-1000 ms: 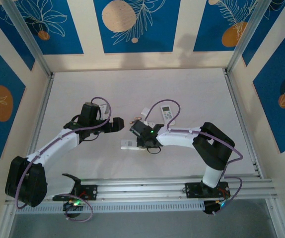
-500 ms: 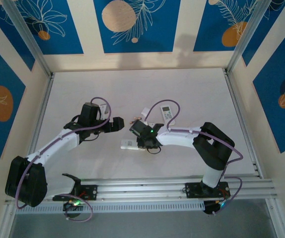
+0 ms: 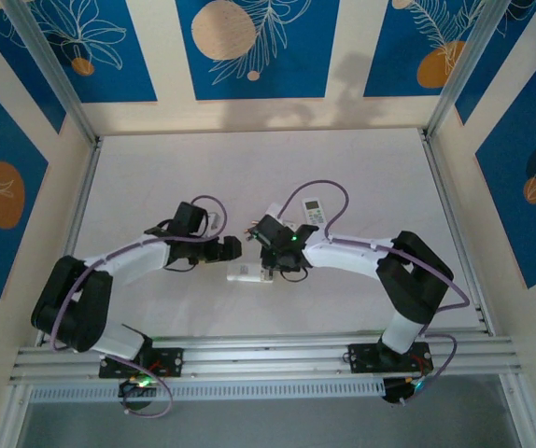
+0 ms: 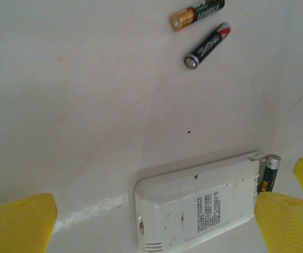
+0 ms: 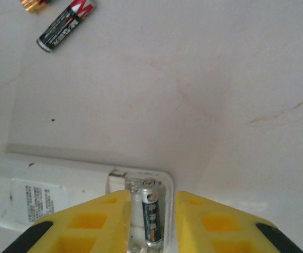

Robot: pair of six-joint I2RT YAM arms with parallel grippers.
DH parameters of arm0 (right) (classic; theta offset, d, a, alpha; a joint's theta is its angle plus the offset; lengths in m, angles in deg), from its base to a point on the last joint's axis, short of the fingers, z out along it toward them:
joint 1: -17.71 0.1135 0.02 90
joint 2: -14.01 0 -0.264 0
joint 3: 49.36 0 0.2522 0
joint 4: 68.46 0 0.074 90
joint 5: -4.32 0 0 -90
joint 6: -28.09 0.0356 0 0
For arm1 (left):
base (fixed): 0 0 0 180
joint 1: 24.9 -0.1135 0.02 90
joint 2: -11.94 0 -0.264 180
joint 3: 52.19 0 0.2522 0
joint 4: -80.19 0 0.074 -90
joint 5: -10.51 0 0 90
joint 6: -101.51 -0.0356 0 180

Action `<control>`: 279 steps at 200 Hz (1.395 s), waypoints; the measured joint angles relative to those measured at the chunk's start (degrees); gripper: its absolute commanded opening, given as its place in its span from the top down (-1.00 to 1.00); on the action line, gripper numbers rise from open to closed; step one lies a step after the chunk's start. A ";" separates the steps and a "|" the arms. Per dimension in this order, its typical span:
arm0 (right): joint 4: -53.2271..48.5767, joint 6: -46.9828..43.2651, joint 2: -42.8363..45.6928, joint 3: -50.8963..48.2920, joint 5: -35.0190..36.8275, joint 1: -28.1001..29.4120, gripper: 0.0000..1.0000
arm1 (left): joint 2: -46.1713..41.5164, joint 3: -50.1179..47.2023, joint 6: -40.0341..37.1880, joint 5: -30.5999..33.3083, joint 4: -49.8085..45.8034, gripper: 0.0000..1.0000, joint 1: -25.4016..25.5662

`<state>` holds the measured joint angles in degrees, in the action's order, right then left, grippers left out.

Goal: Load the batteries into the remote control

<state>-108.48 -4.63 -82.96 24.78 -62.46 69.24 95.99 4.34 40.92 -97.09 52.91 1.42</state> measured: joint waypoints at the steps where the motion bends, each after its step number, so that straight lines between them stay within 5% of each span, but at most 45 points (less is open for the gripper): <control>1: 0.00 -0.02 0.00 0.00 -0.09 -0.04 0.44 | 0.17 0.02 0.09 0.00 -0.07 -0.83 0.09; 134: 1.75 -0.22 -2.25 0.00 -3.98 -0.48 0.61 | 7.45 3.69 1.16 -1.25 -3.39 -0.22 2.34; 279: -0.79 1.01 -3.39 0.28 -0.92 1.46 0.71 | 8.00 3.74 3.32 -0.20 -3.41 0.11 5.46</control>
<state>-109.27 -3.63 -86.35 25.06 -63.37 70.70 103.99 8.08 44.24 -97.29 49.51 6.89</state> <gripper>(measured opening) 0.147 0.461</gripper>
